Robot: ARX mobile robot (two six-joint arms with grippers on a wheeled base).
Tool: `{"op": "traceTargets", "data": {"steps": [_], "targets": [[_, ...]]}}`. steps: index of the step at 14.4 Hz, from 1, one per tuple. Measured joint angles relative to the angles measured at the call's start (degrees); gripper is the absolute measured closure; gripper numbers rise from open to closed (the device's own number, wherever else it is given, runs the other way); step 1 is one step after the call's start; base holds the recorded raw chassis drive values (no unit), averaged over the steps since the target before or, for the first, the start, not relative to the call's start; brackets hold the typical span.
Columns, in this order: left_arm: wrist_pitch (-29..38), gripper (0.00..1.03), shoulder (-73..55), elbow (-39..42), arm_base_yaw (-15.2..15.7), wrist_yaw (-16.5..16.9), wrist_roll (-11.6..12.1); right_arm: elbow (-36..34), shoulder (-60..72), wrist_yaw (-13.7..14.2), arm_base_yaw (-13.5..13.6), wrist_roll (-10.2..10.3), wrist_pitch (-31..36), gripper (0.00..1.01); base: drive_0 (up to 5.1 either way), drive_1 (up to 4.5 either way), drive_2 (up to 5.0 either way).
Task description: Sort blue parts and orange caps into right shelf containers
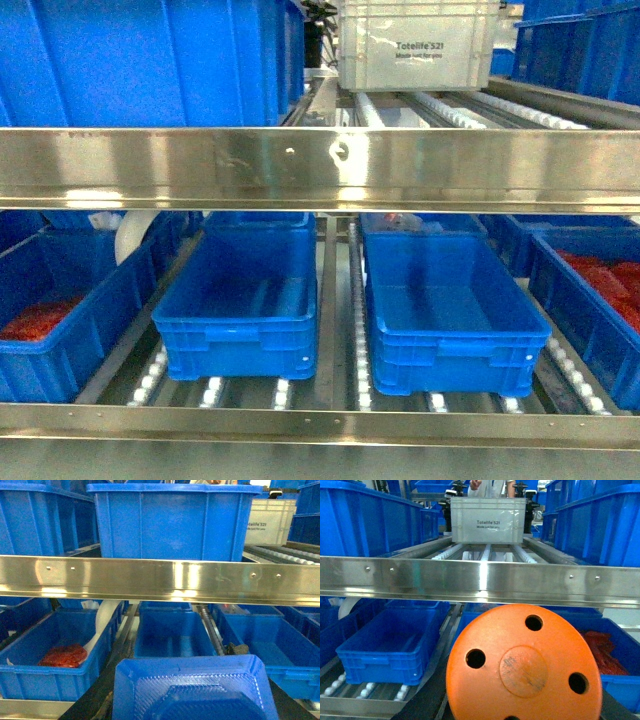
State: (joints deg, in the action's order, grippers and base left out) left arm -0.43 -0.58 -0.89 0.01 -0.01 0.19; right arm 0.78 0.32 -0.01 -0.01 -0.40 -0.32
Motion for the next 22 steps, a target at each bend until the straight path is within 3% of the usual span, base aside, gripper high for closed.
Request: {"op": "traceTargets", "data": {"steps": [22], "targets": [[0.04, 0.6, 0.0, 0.02, 0.0, -0.02, 0.0, -0.02, 0.0, 0.0, 0.0, 0.0, 0.0, 0.58, 0.0, 0.0, 0.0]]}}
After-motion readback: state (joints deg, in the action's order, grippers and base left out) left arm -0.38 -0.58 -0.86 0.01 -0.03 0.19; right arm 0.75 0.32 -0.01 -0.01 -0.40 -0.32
